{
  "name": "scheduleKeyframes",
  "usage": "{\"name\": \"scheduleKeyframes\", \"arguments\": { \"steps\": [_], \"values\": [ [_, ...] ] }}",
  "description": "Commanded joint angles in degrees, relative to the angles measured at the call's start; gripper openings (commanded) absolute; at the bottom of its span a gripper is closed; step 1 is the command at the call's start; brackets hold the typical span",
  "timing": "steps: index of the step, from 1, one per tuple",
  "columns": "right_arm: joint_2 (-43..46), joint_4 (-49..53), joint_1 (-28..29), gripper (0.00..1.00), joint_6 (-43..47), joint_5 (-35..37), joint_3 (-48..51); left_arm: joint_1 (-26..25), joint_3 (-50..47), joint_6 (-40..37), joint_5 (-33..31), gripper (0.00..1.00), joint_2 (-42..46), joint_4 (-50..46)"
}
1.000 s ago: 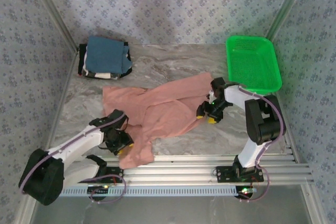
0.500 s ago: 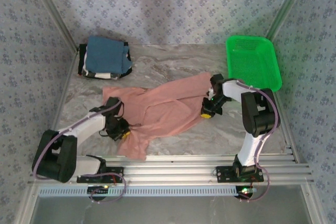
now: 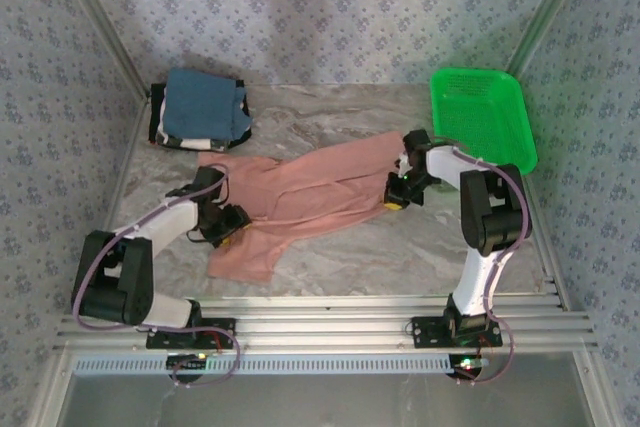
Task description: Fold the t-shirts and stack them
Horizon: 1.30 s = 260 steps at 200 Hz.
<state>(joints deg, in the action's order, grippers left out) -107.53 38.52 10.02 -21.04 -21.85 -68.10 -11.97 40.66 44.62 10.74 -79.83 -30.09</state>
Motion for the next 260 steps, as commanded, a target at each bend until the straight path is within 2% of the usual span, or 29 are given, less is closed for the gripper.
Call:
{"name": "scheduleKeyframes", "arguments": {
  "steps": [1, 11, 43, 79, 97, 123, 140, 162, 181, 260],
  "values": [
    [-0.15, 0.48, -2.74, 0.06, -0.35, 2.86, -2.28, 0.23, 3.17, 0.62, 0.69, 0.62, 4.08, -3.87],
    [-0.14, 0.48, -3.07, 0.06, -0.21, 2.50, -2.58, 0.02, 2.81, 1.93, 0.64, 0.70, 7.10, -6.68],
    [-0.67, -0.05, -2.99, 0.06, -0.57, 1.55, -2.41, 0.38, -0.41, 4.62, -3.44, 0.72, 16.49, -19.79],
    [-1.06, -0.12, -2.78, 0.07, -1.01, 0.93, -2.48, -0.86, -7.47, 8.80, -0.15, 0.69, 22.27, -20.29],
    [-0.93, 0.08, -2.74, 0.07, -0.80, 0.88, -2.65, -4.57, -9.88, 10.80, 1.62, 0.66, 21.17, -17.02],
    [-0.84, 0.59, -2.79, 0.07, -0.41, 0.93, -2.82, -12.72, -10.67, 13.30, 2.99, 0.64, 14.17, -12.07],
    [-0.76, 0.98, -2.81, 0.07, -0.34, 1.09, -3.08, -16.10, -11.15, 14.92, 2.57, 0.61, 11.17, -11.14],
    [-0.71, 1.00, -2.82, 0.07, -0.31, 1.19, -3.23, -17.44, -12.85, 16.75, 2.46, 0.59, 10.66, -9.78],
    [-0.50, 1.05, -2.86, 0.07, -0.33, 1.24, -3.18, -18.48, -11.73, 16.49, 0.44, 0.59, 11.31, -13.33],
    [-0.56, 1.03, -2.73, 0.07, -0.18, 1.54, -3.16, -22.50, -13.23, 21.23, -0.78, 0.60, 21.13, -20.15]
  ]
}}
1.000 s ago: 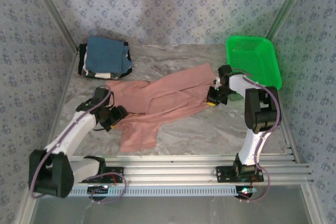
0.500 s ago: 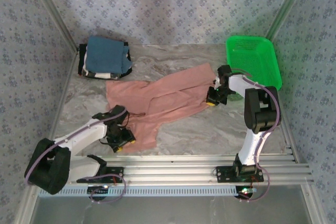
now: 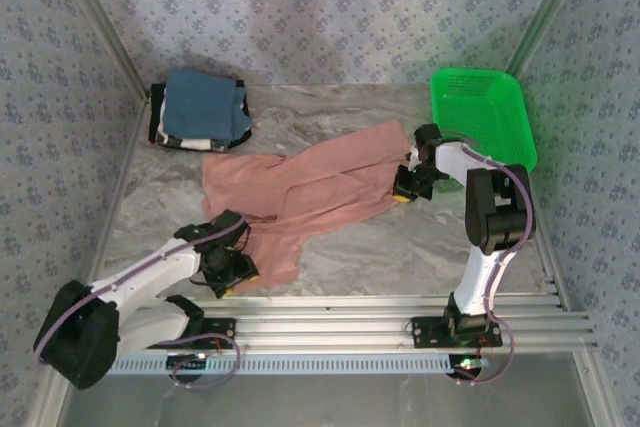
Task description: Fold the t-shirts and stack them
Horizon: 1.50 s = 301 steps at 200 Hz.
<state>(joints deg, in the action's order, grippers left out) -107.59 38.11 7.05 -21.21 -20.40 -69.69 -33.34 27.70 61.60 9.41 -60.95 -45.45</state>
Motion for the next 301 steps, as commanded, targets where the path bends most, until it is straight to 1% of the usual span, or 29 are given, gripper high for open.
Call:
{"name": "scheduleKeyframes", "arguments": {
  "steps": [1, 14, 28, 54, 72, 95, 107, 121, 136, 153, 164, 168, 178, 198, 234, 237, 252, 281, 301],
  "values": [
    [-0.50, 1.44, 0.20, 0.07, -0.03, 0.10, -1.58, -1.16, -0.23, 4.24, 0.49, 0.60, 2.33, -4.89],
    [-0.51, 1.44, 0.32, 0.07, 0.16, 0.26, -1.58, -1.55, -0.47, 4.47, -0.06, 0.60, 2.98, -5.47],
    [-0.68, 1.49, 0.33, 0.07, 0.19, 0.23, -1.57, -1.57, -1.30, 4.58, -0.26, 0.60, 2.50, -3.75],
    [-0.69, 1.71, 0.38, 0.07, 0.38, 0.26, -1.71, -1.49, -0.24, 4.18, -1.32, 0.51, -1.69, 0.34],
    [-0.62, 1.75, 0.40, 0.07, 0.56, 0.27, -1.60, -1.48, 0.96, 3.63, -2.59, 0.39, -5.43, 4.37],
    [-0.44, 2.19, 0.40, 0.07, 0.88, 0.28, -1.36, -1.37, 3.57, 2.46, -4.14, 0.16, -10.41, 6.27],
    [-0.10, 2.61, 0.38, 0.07, 1.16, 0.41, -1.17, -1.47, 5.79, 1.79, -5.85, 0.06, -9.63, 4.64],
    [0.45, 2.81, 0.35, 0.06, 1.43, 0.60, -0.81, -1.37, 8.02, 1.41, -8.89, 0.00, -5.49, -0.01],
    [1.52, 3.54, 0.47, 0.06, 1.74, 0.80, -0.37, -0.99, 10.49, 1.02, -12.45, 0.00, 0.53, -6.77],
    [3.80, 5.48, 0.61, 0.04, 2.71, 0.73, 0.61, -0.22, 12.46, 0.87, -14.47, 0.00, 7.60, -13.83],
    [5.80, 6.89, 0.77, 0.04, 3.02, 1.22, 0.87, 0.23, 12.89, 1.21, -14.83, 0.00, 11.50, -16.40],
    [6.52, 7.28, 0.90, 0.04, 3.13, 1.32, 2.97, 0.28, 13.03, 1.51, -14.98, 0.00, 12.72, -17.11],
    [8.57, 8.58, 1.12, 0.04, 3.25, 1.33, 4.11, 0.36, 13.37, 2.33, -15.54, 0.00, 15.46, -18.71],
    [12.36, 12.09, 2.11, 0.04, 3.58, 2.17, 4.78, 0.73, 15.57, 2.96, -17.59, 0.00, 18.63, -21.43],
    [17.37, 20.00, 5.63, 0.05, 4.63, 5.84, 1.85, 1.16, 21.05, 0.87, -18.89, 0.00, 17.31, -21.82],
    [17.57, 20.47, 5.98, 0.05, 4.80, 6.23, -0.13, 1.17, 21.56, 0.66, -19.16, 0.00, 17.13, -21.84],
    [17.85, 23.48, 7.41, 0.05, 5.57, 7.86, -2.81, 1.16, 23.62, -0.30, -19.87, 0.00, 16.14, -21.90],
    [15.51, 25.77, 7.99, 0.05, 7.72, 9.63, -7.06, 2.42, 25.34, -3.03, -20.53, 0.00, 13.77, -19.79],
    [11.10, 25.24, 7.89, 0.05, 8.33, 9.96, -10.97, 4.49, 26.34, -5.79, -20.25, 0.00, 11.14, -17.73]
  ]
}}
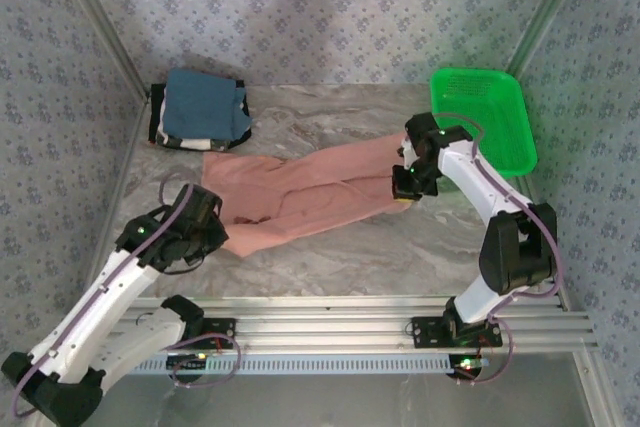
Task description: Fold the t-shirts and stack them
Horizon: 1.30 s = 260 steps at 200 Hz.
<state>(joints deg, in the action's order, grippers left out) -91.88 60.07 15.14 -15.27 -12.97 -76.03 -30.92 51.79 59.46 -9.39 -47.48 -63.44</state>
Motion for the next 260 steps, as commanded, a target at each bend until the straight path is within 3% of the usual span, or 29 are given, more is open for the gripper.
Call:
{"name": "scheduleKeyframes", "arguments": {
  "steps": [1, 50, 76, 97, 120, 163, 201, 260],
  "values": [
    [-4.93, 3.28, -0.19, 0.05, 2.41, 2.61, -4.86, 2.12, 2.30, -3.83, -1.44, 0.00, -2.47, 0.47],
    [-23.67, 3.94, 0.07, 0.09, 7.38, 1.60, -20.78, 8.19, 3.31, -10.79, 1.88, 0.00, -9.19, 6.20],
    [-33.39, 5.10, 0.00, 0.22, 9.71, 1.63, -31.57, 10.45, 3.16, -13.20, 4.54, 0.00, -12.62, 9.05],
    [-33.65, 3.24, 0.06, 0.34, 9.49, 0.38, -35.31, 11.76, 2.38, -14.01, 6.20, 0.00, -14.58, 11.13],
    [-24.98, 0.58, 0.24, 0.49, 9.59, 2.00, -30.36, 13.20, 1.66, -14.77, 7.64, 0.00, -15.80, 12.73],
    [-9.31, -1.70, 1.98, 0.52, 10.42, 5.76, -10.64, 14.46, 0.77, -15.96, 9.43, 0.00, -17.82, 15.51],
    [-11.84, -5.07, 6.09, 0.50, 11.39, 9.55, -3.50, 15.62, 0.33, -16.77, 11.32, 0.00, -18.95, 17.29],
    [-20.64, -5.75, 8.16, 0.46, 10.85, 14.30, -6.39, 15.89, -0.85, -17.19, 11.49, 0.00, -18.18, 17.42]
  ]
}}
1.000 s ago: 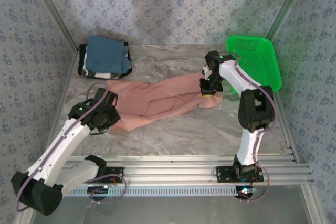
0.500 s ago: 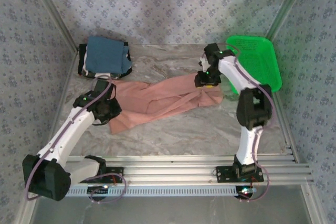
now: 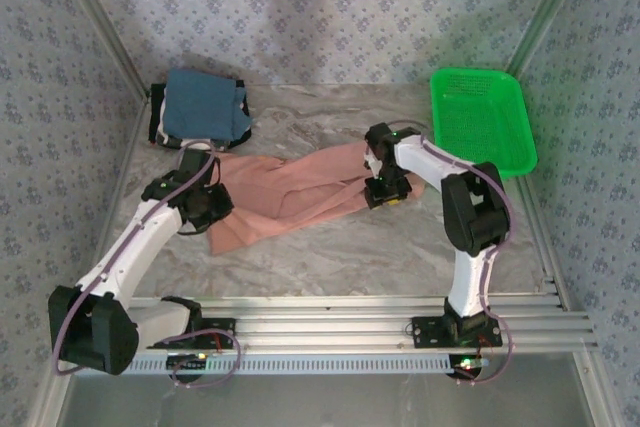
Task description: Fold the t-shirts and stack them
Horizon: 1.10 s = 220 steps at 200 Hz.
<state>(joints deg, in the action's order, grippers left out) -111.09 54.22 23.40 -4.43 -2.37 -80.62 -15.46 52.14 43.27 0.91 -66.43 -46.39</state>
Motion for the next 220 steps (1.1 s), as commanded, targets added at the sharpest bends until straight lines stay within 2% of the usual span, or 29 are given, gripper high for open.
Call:
{"name": "scheduleKeyframes", "arguments": {
  "steps": [1, 30, 111, 128, 157, 187, 220],
  "values": [
    [-1.51, 0.06, -0.11, 0.46, -0.07, 3.74, -1.85, 0.48, -1.27, -0.99, 1.20, 0.00, 0.78, 0.40],
    [-3.44, 0.24, -0.15, 0.44, 0.62, 6.46, -4.11, 0.78, -1.78, -0.97, 1.03, 0.00, 1.38, 0.16],
    [-7.39, 0.27, -0.25, 0.41, 1.22, 6.81, -6.22, 1.23, -2.75, -0.63, 0.86, 0.00, 2.01, 0.15],
    [-7.31, -0.08, -0.67, 0.35, 1.00, 7.23, -6.22, 1.23, -2.96, -0.57, 0.81, 0.00, 2.01, 0.04],
    [-5.99, 0.67, -0.96, 0.16, 1.00, 7.97, -6.74, 1.48, -2.68, -0.73, 0.41, 0.00, 2.42, -0.84],
    [-1.19, 2.65, -1.24, 0.12, 1.73, 8.01, -6.14, 2.91, -2.39, -0.90, 0.41, 0.00, 4.63, -2.84],
    [4.65, 6.08, -2.52, 0.08, 2.23, 9.34, -4.10, 6.04, -1.83, 0.21, 3.36, 0.00, 8.95, -5.20]
  ]
}}
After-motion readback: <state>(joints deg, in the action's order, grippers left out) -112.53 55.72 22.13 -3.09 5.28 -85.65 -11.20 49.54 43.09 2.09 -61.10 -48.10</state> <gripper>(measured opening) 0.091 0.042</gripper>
